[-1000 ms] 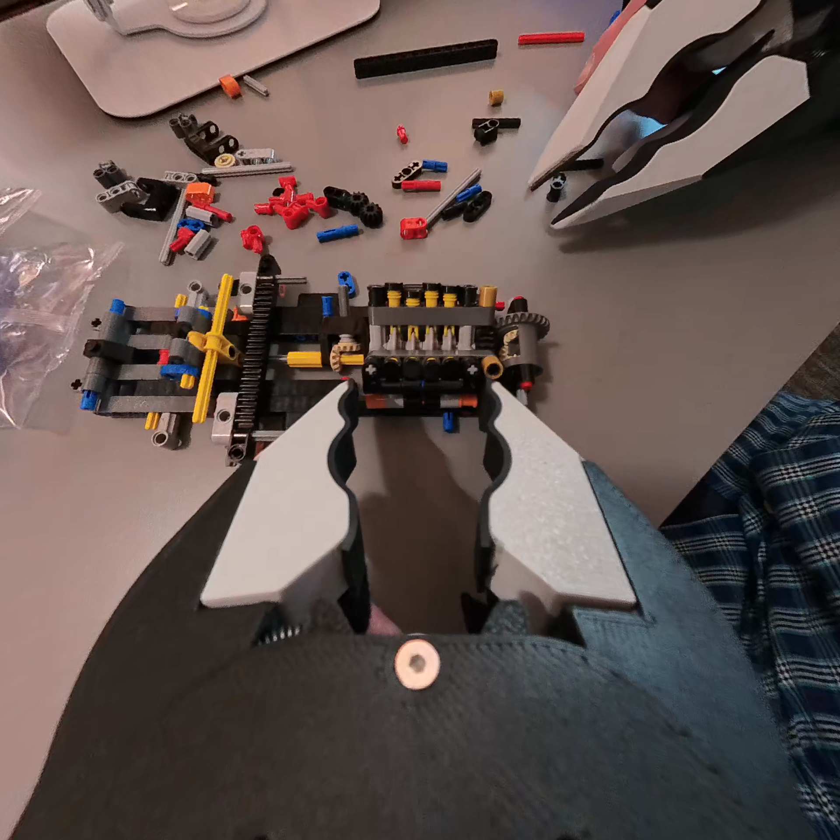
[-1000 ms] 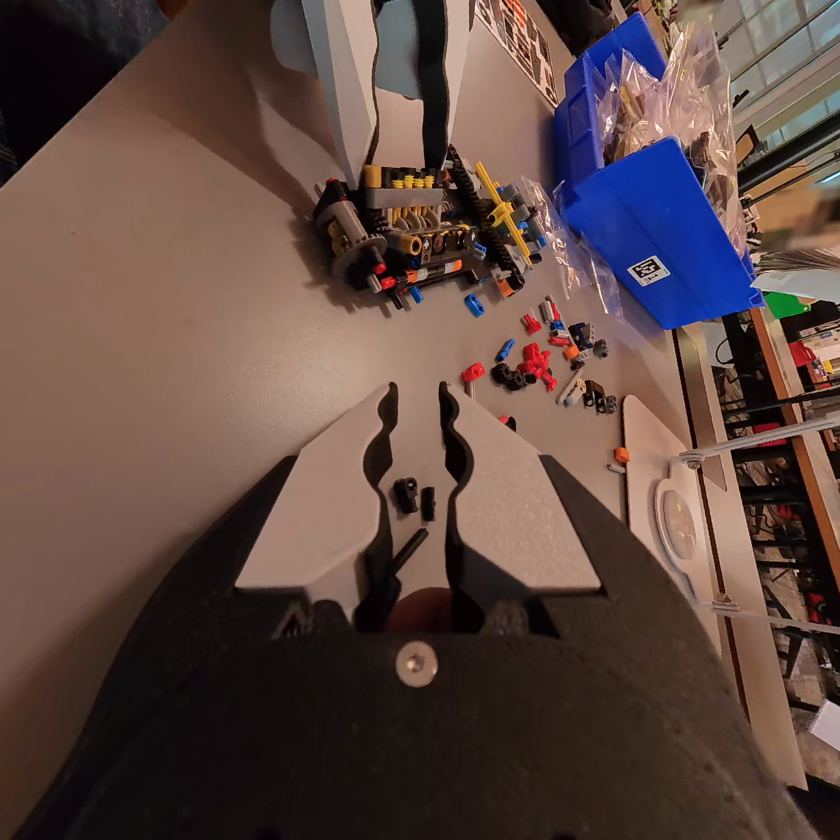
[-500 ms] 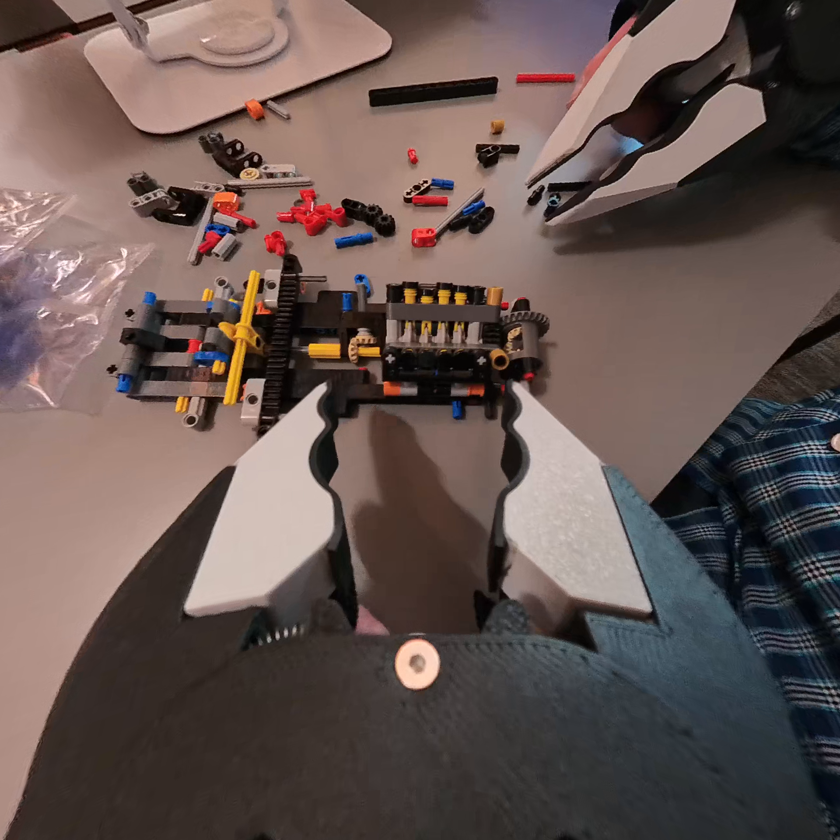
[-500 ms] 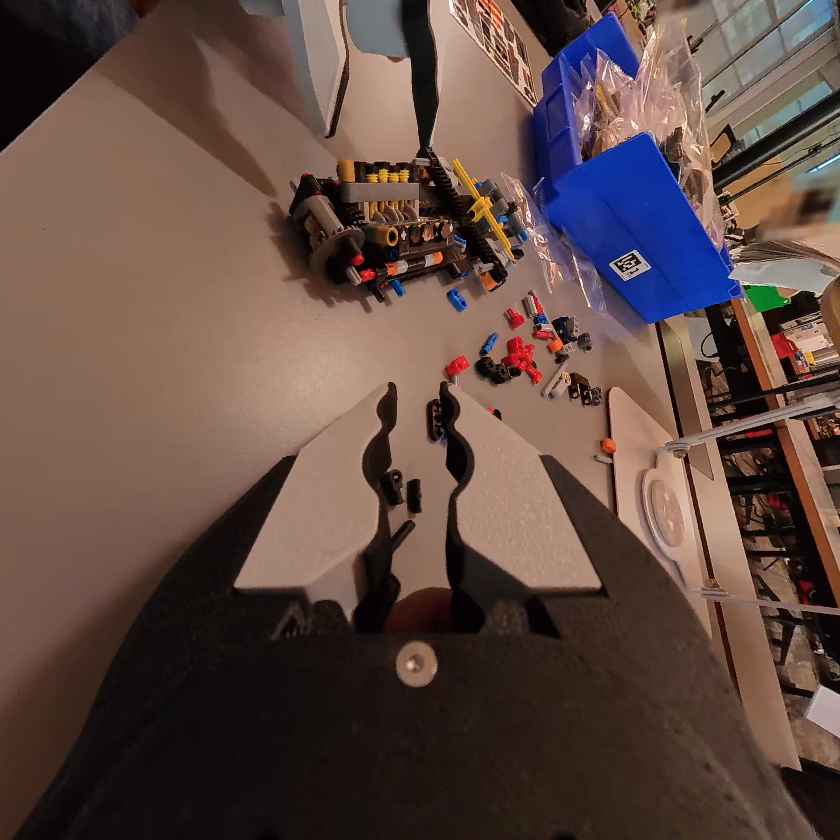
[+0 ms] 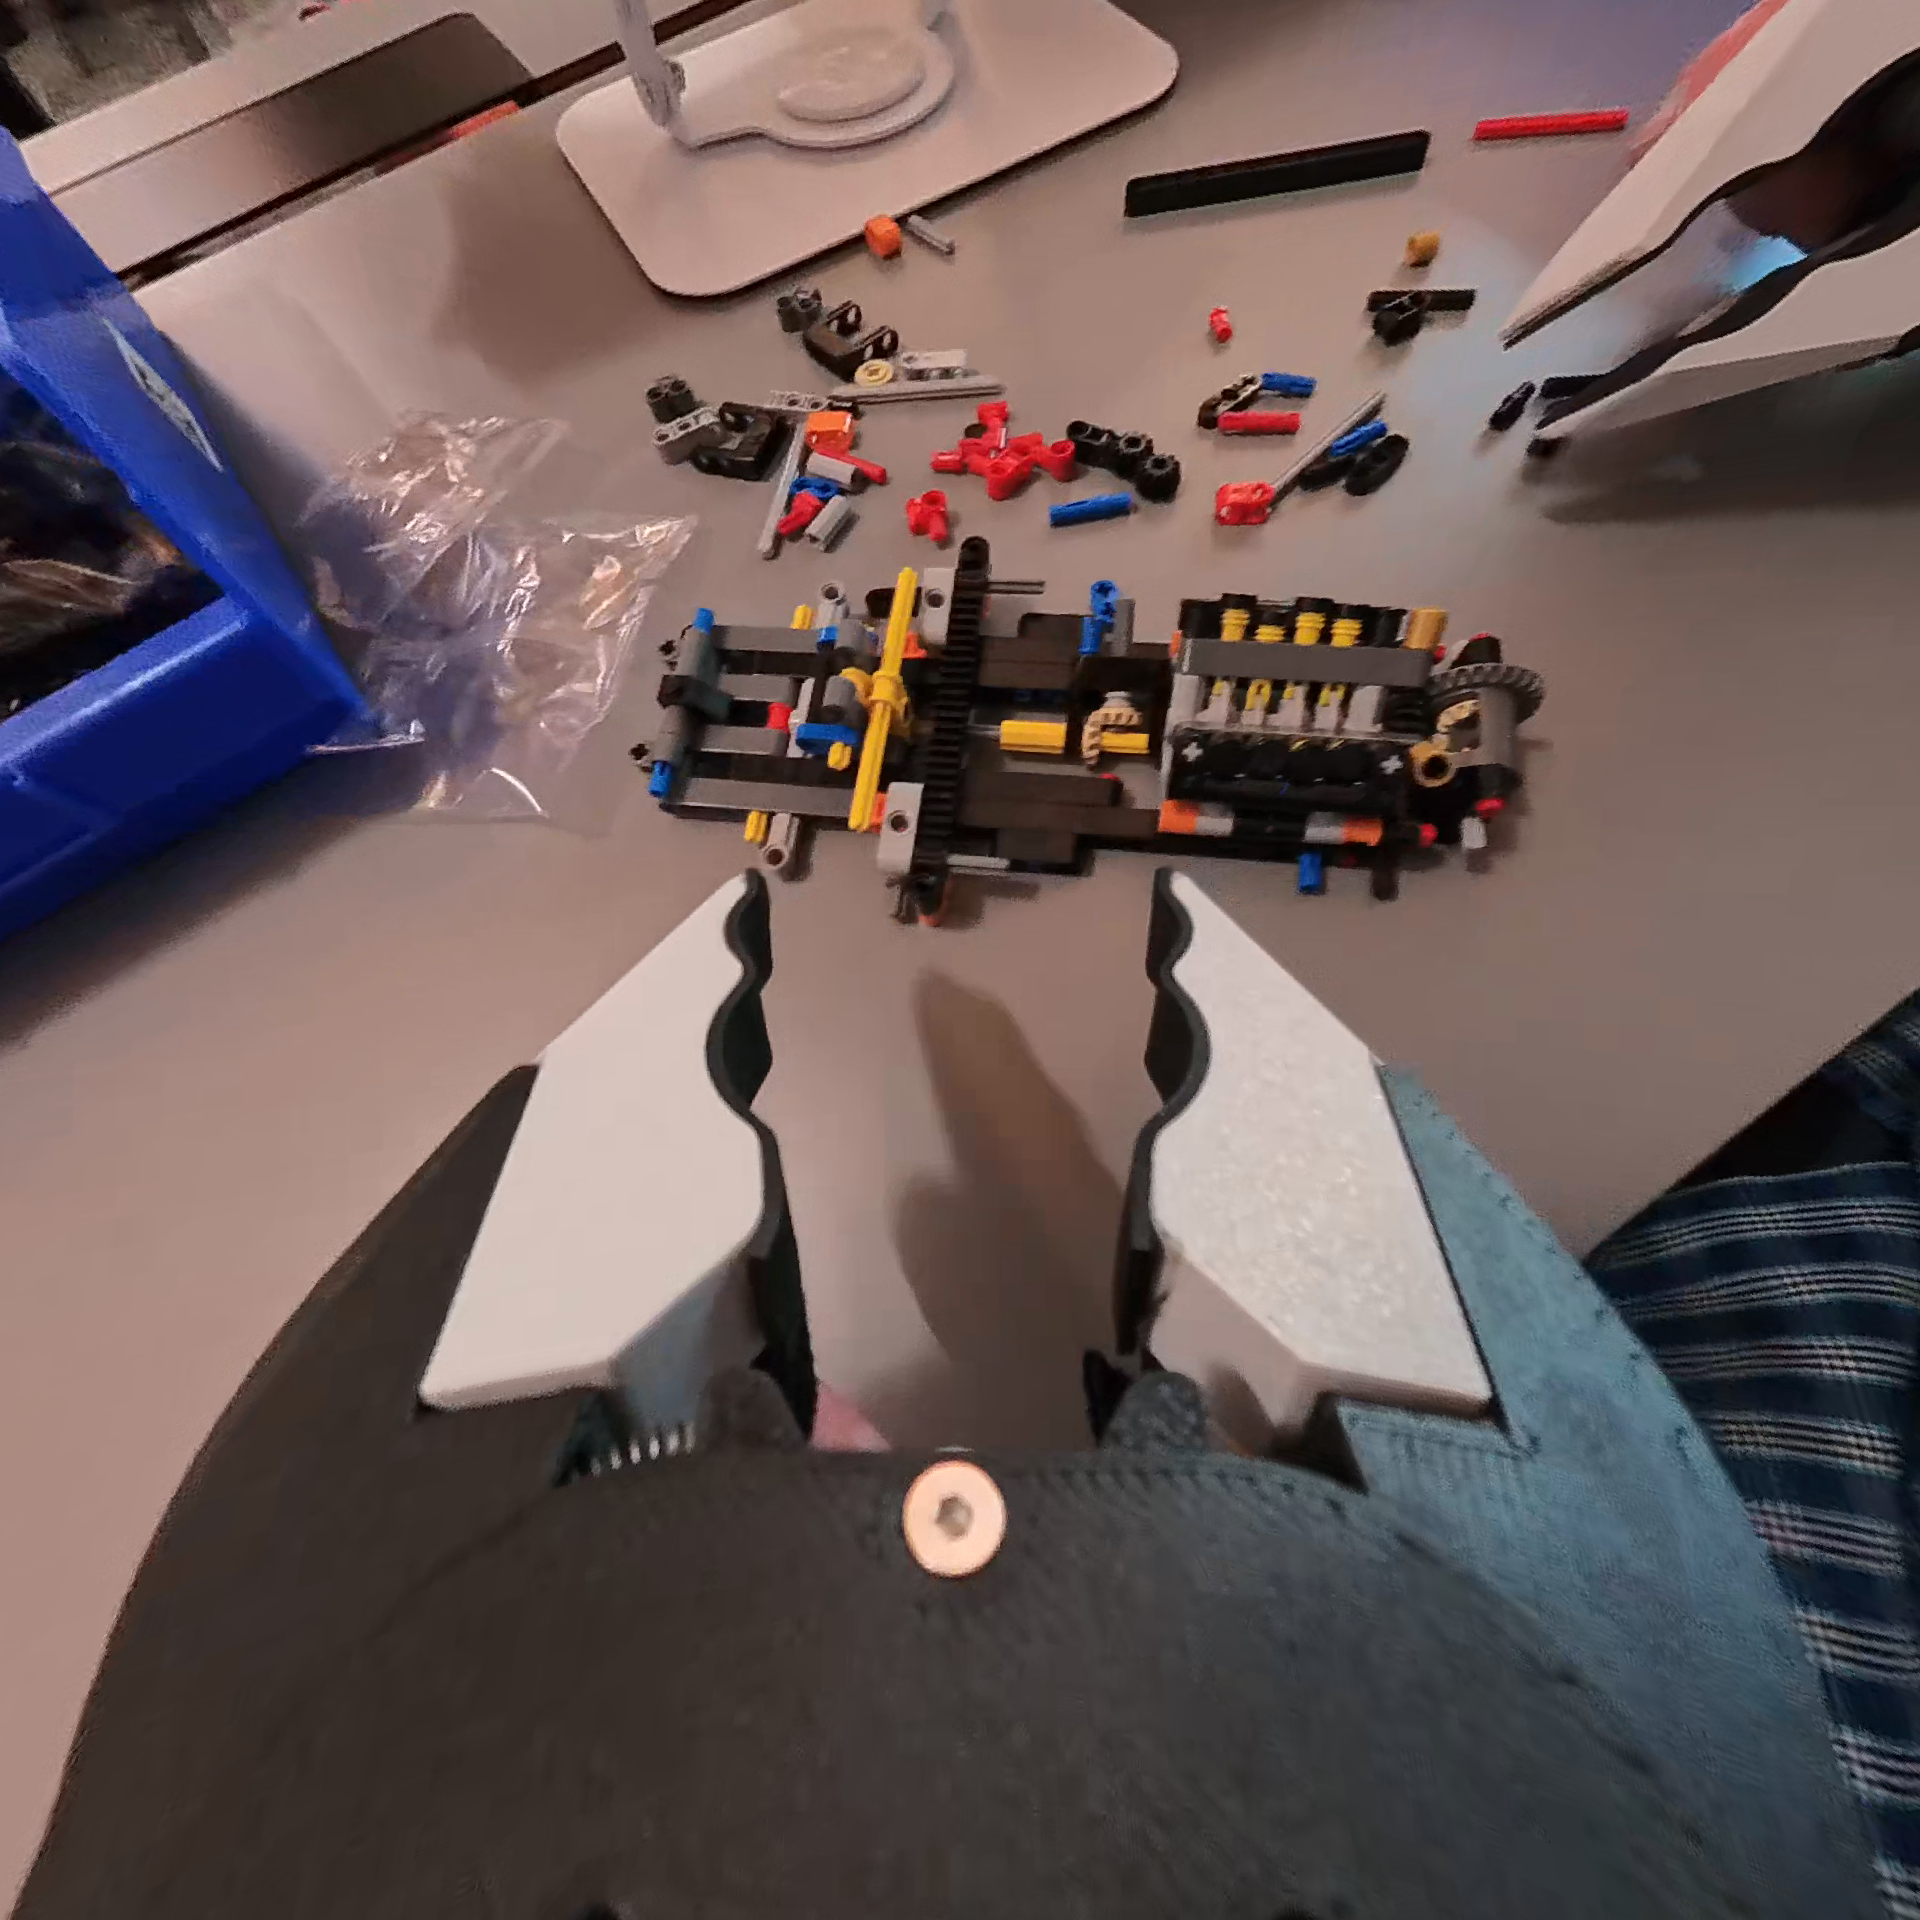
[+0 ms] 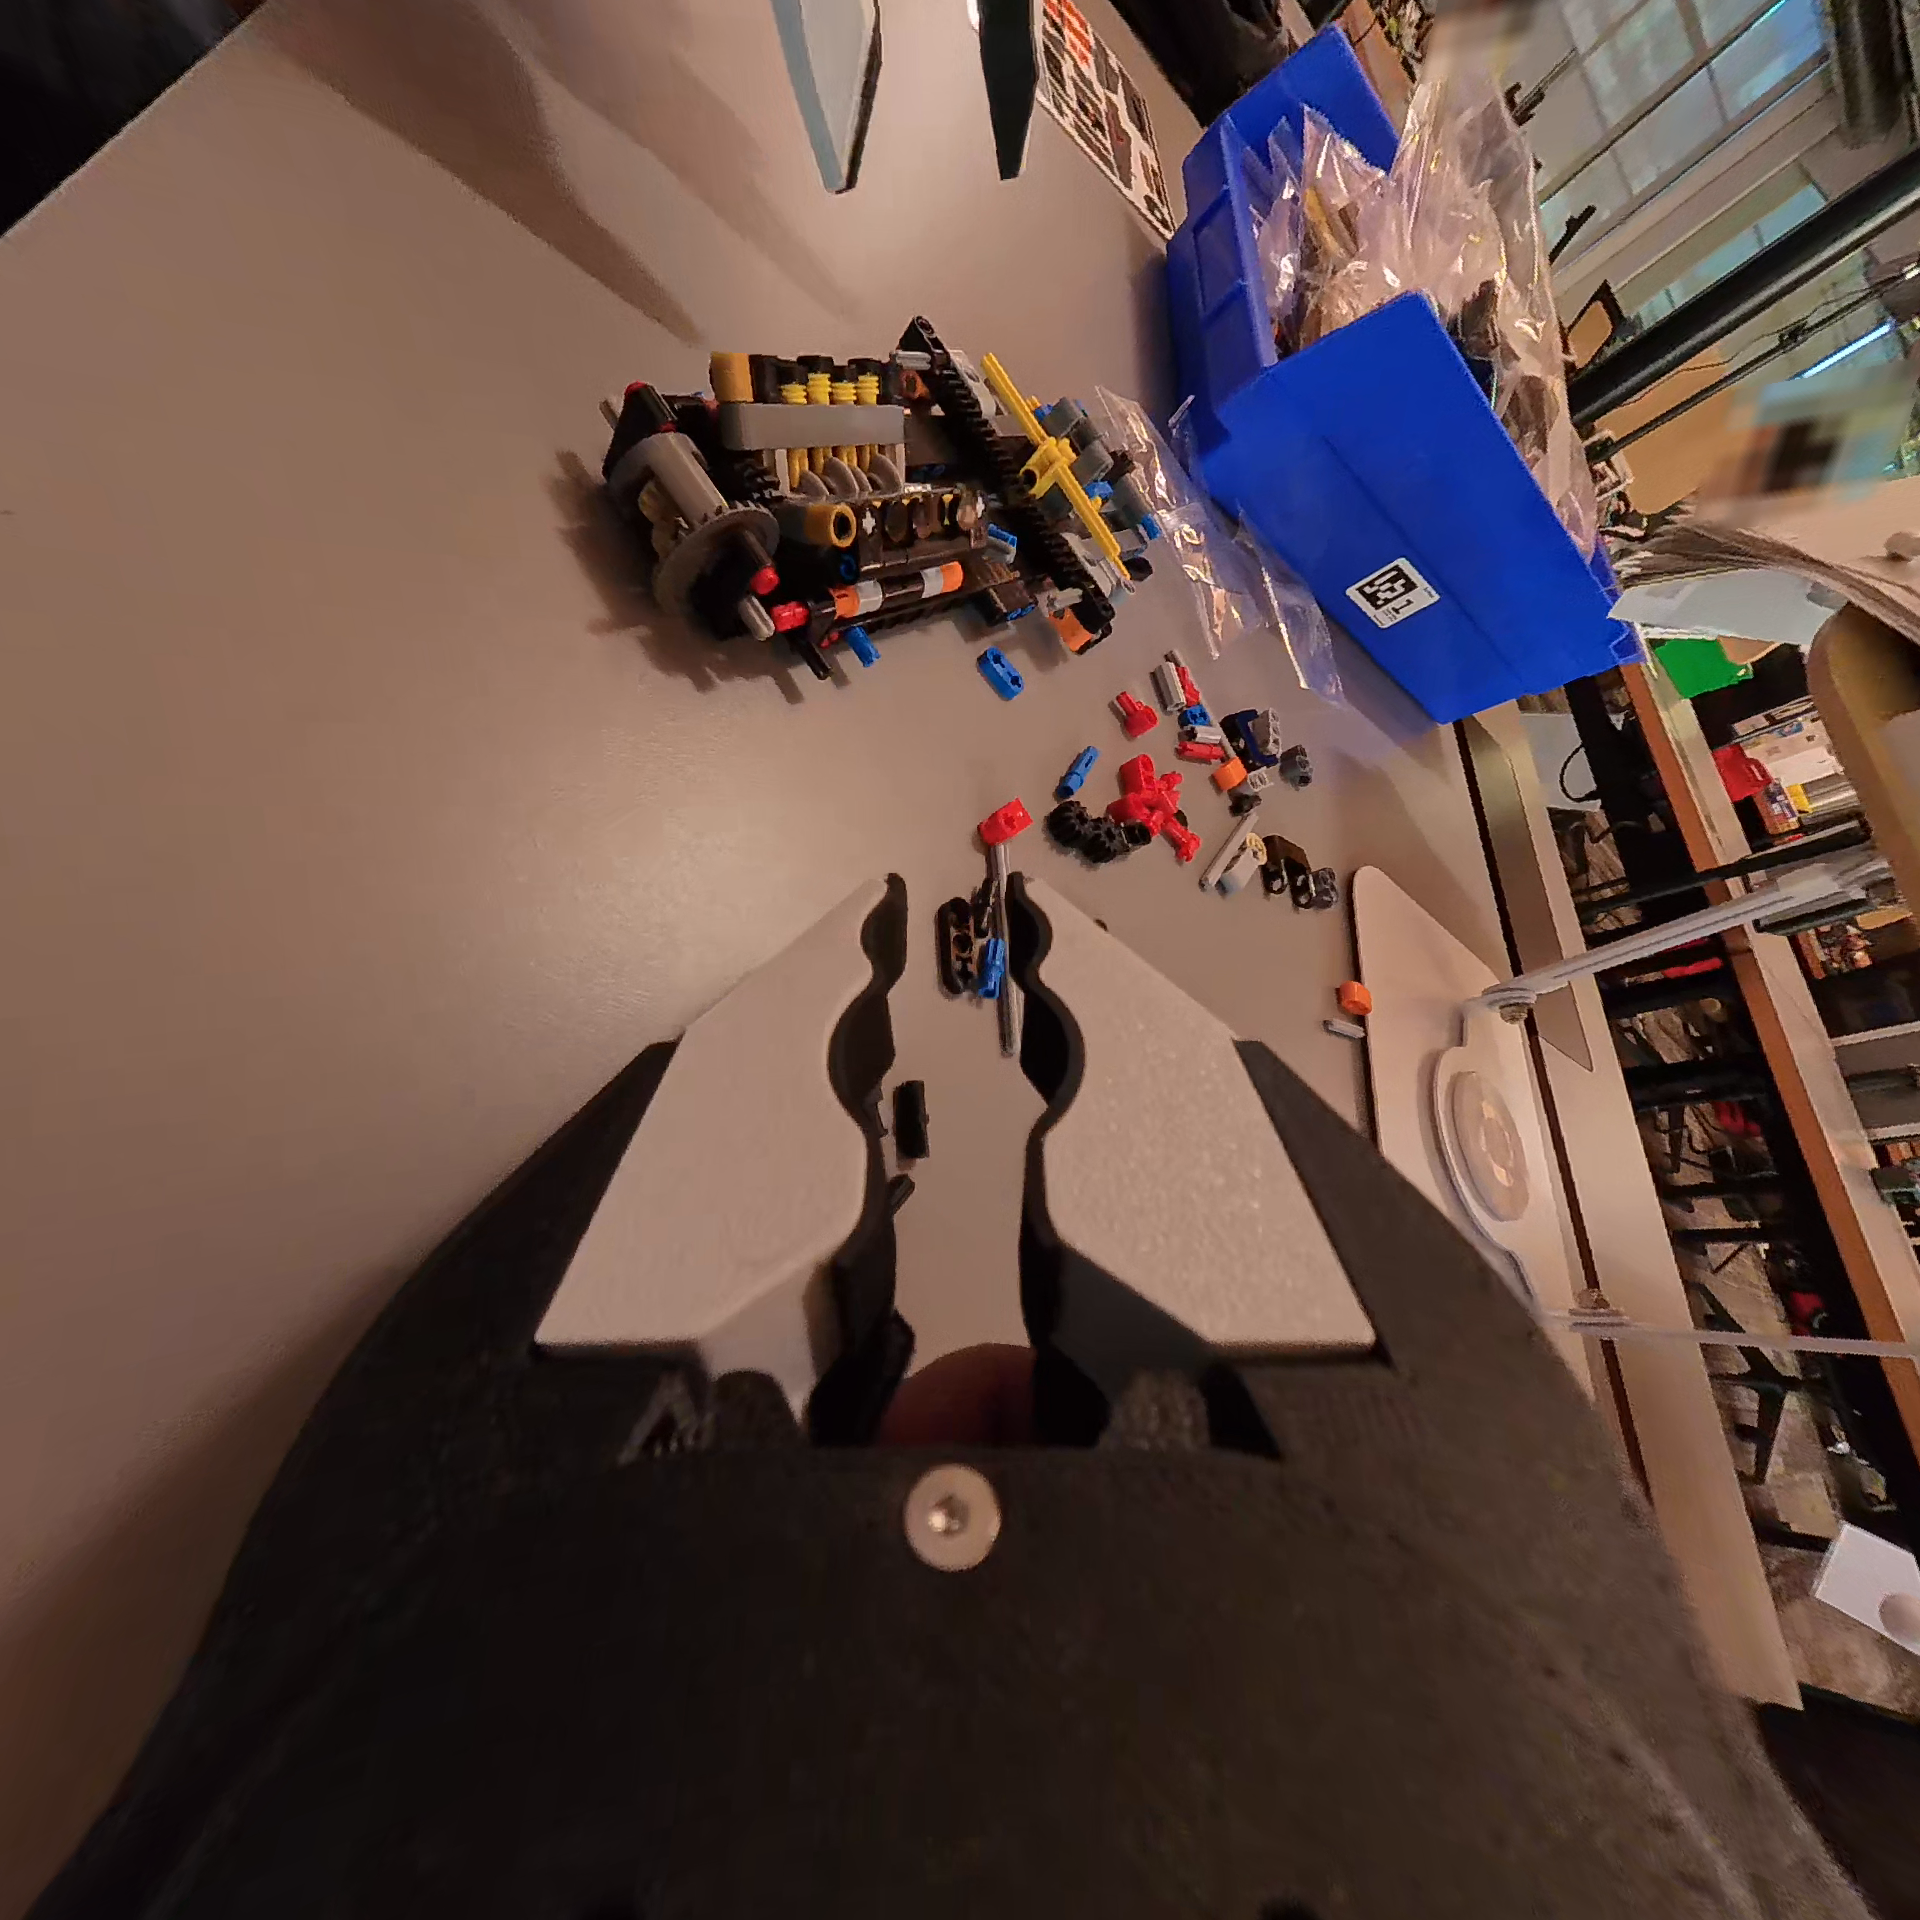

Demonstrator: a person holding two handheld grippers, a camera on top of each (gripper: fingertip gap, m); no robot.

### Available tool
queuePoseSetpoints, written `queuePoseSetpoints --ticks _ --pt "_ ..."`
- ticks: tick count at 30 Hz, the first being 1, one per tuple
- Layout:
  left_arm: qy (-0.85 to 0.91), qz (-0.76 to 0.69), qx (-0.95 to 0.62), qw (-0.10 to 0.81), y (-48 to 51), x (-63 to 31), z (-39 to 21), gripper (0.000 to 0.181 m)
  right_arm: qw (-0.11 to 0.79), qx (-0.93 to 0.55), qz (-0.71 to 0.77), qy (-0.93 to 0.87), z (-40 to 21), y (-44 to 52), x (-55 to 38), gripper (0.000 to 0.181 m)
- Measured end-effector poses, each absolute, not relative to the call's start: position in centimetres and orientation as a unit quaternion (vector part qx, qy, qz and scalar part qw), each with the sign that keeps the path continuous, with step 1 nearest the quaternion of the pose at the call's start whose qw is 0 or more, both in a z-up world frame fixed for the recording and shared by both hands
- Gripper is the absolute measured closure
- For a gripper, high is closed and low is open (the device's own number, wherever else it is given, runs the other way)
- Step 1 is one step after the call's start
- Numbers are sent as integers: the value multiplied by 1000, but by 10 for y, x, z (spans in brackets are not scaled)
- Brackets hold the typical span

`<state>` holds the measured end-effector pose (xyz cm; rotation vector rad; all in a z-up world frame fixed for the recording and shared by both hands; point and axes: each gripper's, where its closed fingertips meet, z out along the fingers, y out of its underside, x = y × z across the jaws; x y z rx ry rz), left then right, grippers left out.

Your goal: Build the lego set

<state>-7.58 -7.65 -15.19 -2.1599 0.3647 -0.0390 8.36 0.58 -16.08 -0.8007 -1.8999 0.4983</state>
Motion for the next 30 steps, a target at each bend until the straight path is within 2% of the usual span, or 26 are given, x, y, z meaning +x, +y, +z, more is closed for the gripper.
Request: queuePoseSetpoints --ticks 18,30 --pt "174 -43 -897 404 -58 -91 -185 104 485 -344 217 -774 -166 12 82 164" --pt "202 -50 -896 392 -61 -75 -193 112 490 -356 223 -764 -167 20 78 164"
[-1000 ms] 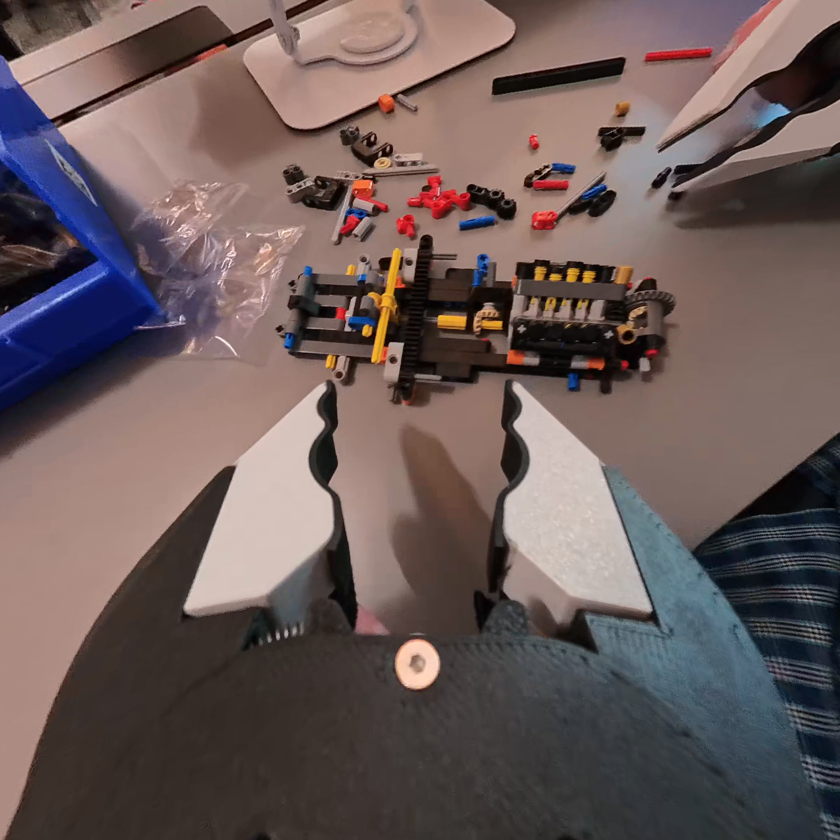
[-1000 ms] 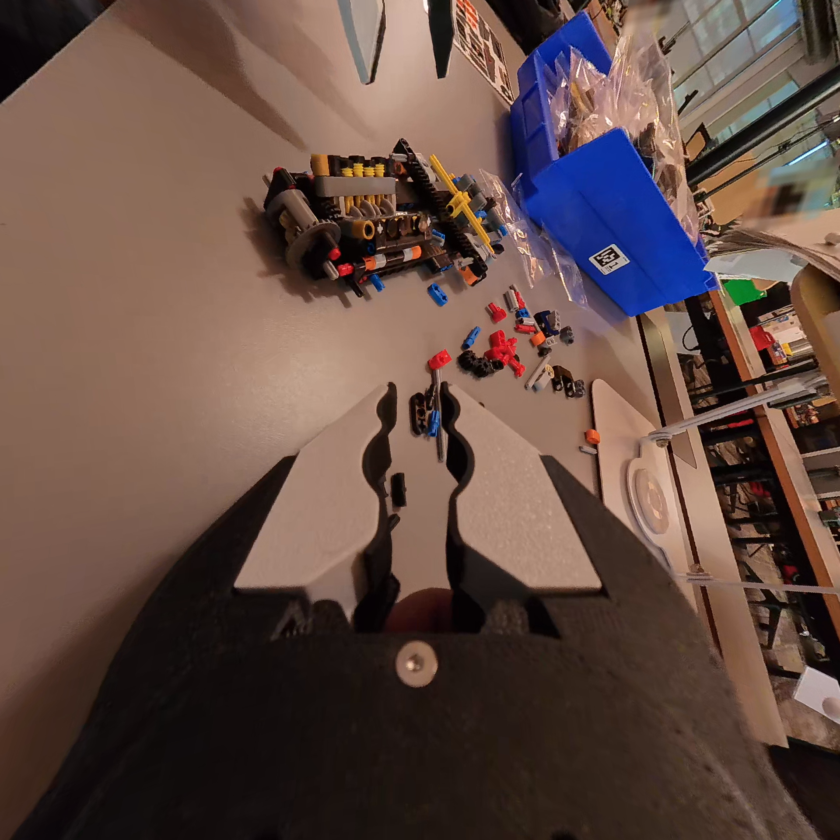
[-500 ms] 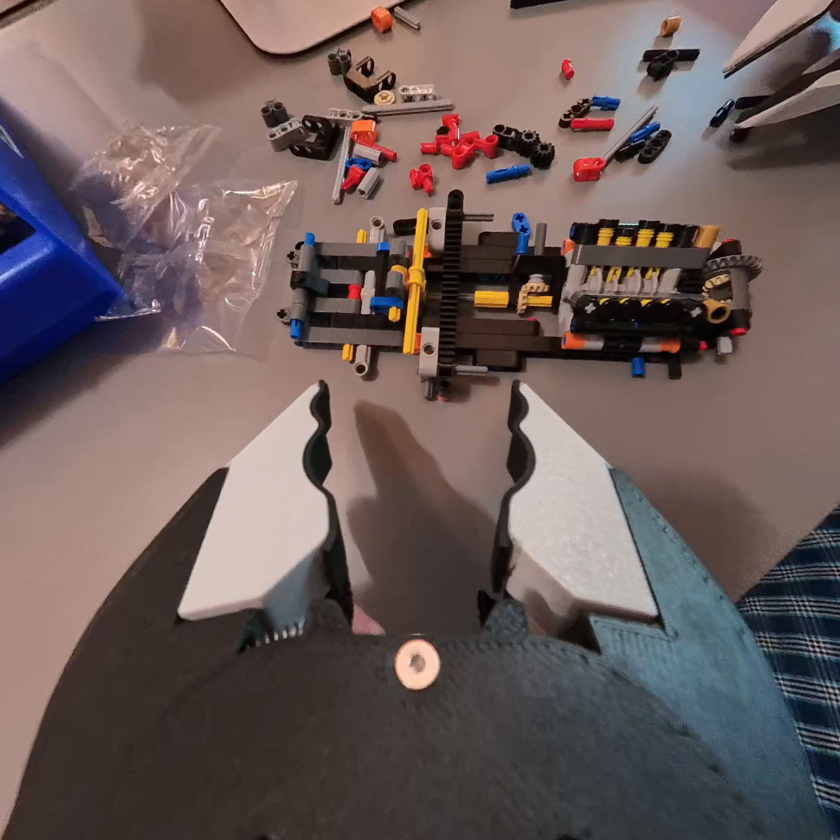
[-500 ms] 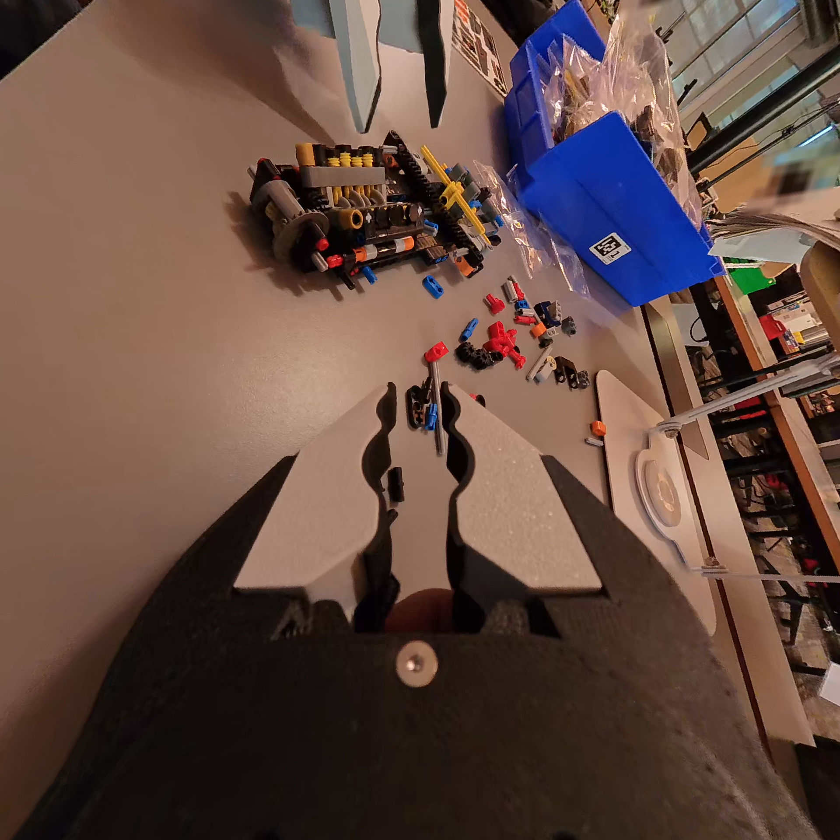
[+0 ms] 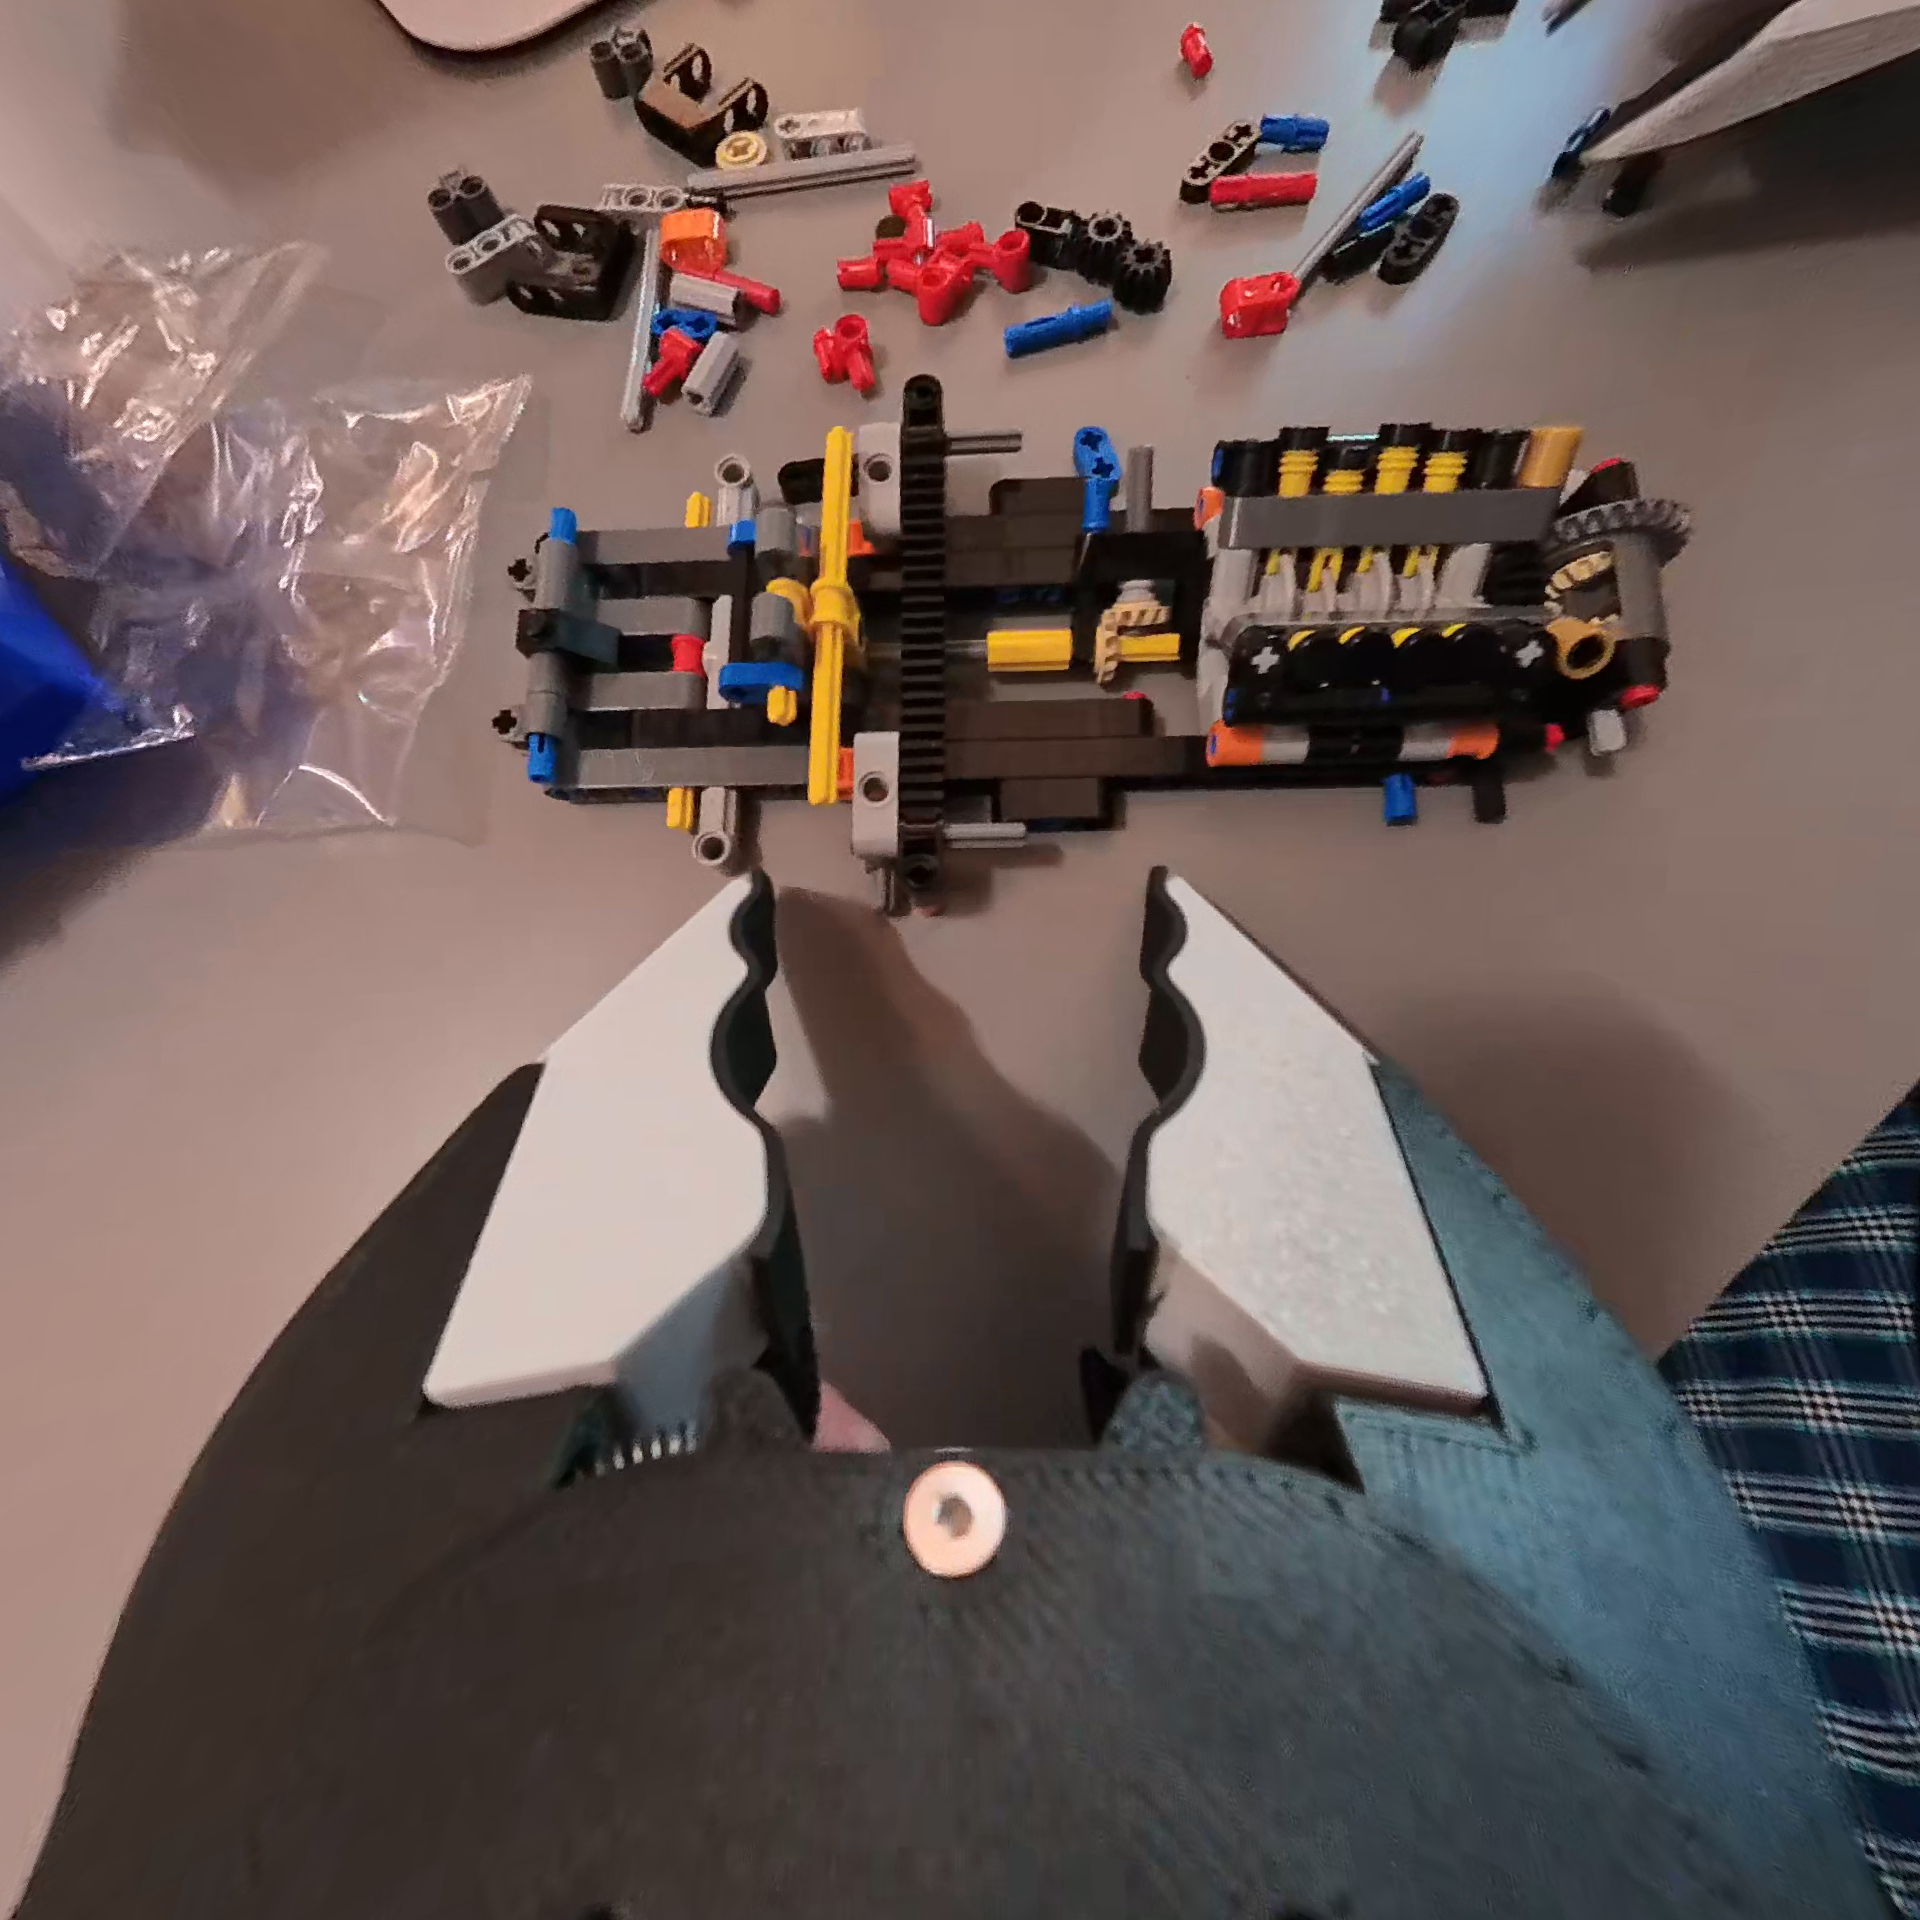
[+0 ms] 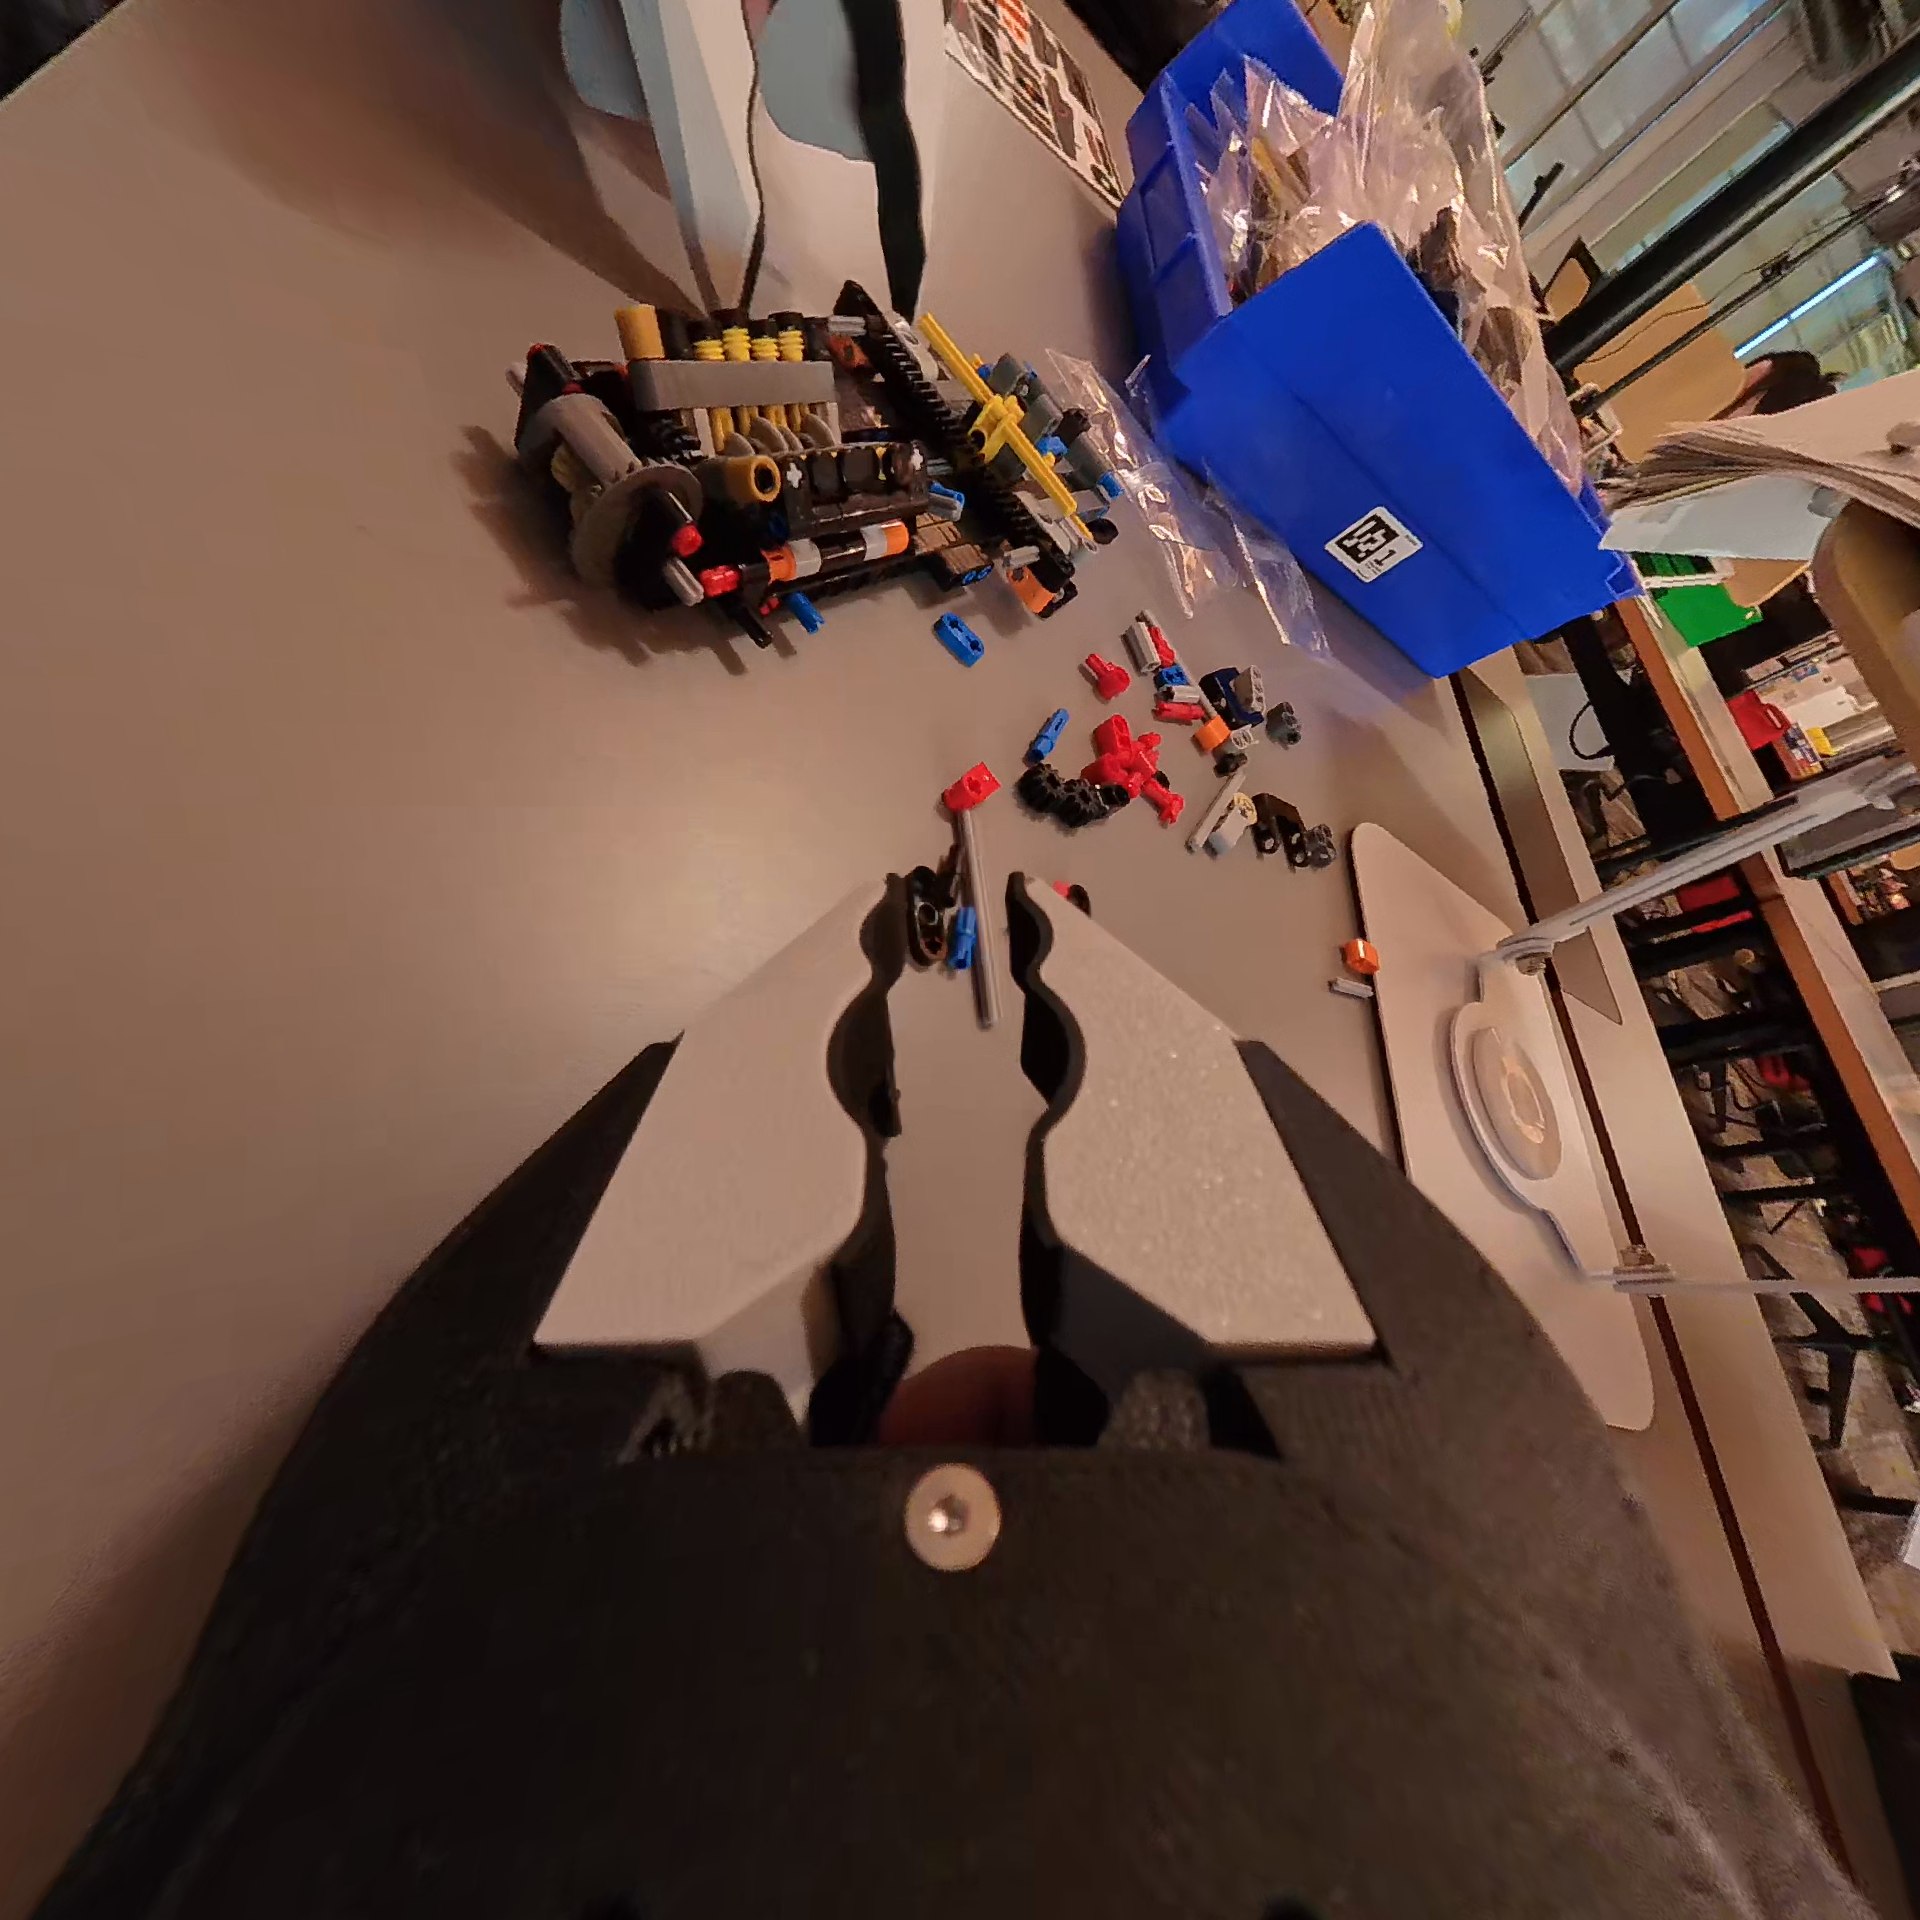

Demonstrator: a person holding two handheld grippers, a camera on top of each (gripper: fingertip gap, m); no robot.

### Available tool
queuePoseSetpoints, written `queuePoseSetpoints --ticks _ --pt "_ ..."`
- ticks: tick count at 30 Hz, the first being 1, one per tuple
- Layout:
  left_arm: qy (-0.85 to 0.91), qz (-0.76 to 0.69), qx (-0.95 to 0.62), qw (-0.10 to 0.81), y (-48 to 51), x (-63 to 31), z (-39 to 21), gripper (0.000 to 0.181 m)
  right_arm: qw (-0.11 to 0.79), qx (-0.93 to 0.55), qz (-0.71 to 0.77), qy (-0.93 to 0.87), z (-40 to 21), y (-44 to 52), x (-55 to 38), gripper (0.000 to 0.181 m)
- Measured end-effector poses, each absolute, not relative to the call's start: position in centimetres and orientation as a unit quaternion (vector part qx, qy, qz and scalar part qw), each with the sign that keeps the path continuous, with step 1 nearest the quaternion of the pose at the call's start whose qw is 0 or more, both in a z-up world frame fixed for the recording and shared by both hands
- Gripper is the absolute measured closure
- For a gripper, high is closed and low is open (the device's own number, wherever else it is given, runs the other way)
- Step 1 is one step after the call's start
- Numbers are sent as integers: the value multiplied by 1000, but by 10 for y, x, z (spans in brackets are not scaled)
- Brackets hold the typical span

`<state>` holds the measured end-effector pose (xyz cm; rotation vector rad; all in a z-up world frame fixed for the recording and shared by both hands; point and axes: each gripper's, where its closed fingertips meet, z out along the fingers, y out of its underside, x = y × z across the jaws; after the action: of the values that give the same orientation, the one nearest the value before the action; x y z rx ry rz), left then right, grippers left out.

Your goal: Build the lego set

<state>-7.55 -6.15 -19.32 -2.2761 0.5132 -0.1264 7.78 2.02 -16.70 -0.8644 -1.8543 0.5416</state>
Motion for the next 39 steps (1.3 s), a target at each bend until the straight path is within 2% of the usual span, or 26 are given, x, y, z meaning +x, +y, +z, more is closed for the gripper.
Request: queuePoseSetpoints --ticks 18,31,39 --pt "209 -72 -891 396 -67 -58 -191 111 548 -400 192 -709 -159 59 71 164" --pt "164 -89 -876 444 -39 -96 -173 108 573 -421 151 -687 -158 80 72 165" --pt "201 -115 -885 405 -35 -88 -184 113 578 -429 133 -682 -159 87 73 164"
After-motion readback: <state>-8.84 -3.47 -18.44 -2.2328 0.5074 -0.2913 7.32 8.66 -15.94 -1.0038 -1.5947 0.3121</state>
